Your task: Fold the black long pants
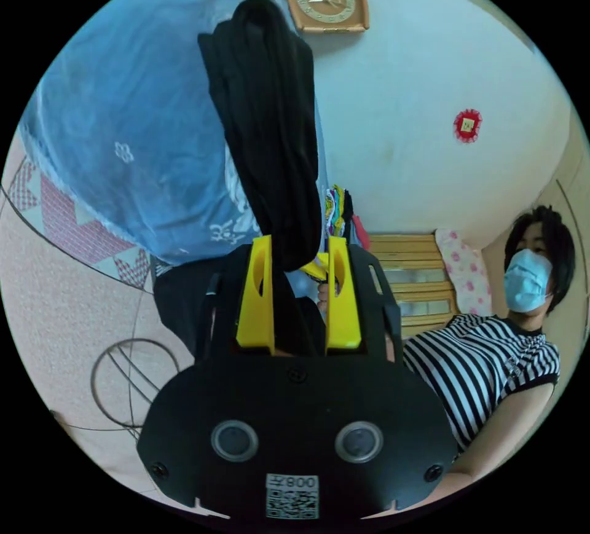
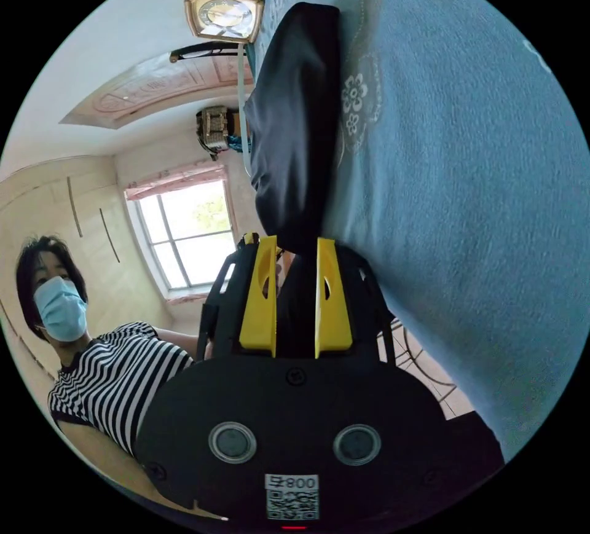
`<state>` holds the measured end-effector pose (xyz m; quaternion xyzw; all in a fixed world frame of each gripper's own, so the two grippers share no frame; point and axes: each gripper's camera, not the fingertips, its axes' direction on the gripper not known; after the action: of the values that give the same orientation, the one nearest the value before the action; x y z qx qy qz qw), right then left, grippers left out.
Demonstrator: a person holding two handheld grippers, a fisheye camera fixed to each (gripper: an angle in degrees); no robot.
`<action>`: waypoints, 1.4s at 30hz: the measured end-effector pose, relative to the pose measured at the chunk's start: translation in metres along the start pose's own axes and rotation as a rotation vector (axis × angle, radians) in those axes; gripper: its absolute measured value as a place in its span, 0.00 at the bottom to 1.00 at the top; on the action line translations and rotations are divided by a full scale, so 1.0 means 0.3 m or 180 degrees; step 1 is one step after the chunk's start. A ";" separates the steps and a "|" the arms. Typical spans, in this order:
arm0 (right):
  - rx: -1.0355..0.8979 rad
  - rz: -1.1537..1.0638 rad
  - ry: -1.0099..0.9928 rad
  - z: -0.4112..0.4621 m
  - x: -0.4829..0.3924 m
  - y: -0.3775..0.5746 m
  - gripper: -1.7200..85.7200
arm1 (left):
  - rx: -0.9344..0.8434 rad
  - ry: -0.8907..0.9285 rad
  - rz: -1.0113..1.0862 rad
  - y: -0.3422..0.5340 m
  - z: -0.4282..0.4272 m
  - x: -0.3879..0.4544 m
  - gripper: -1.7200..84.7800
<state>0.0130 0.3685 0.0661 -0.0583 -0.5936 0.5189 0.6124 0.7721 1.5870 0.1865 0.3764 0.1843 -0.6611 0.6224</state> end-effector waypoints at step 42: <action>0.0479 -0.0180 -0.0448 -0.034 0.510 0.246 0.07 | 0.0234 0.0901 -0.0665 -0.201 0.150 -0.377 0.11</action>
<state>-0.0578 0.5155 0.1146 0.0412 -0.5960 0.5473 0.5862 0.6953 1.6417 0.2844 0.4669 0.2840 -0.6688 0.5040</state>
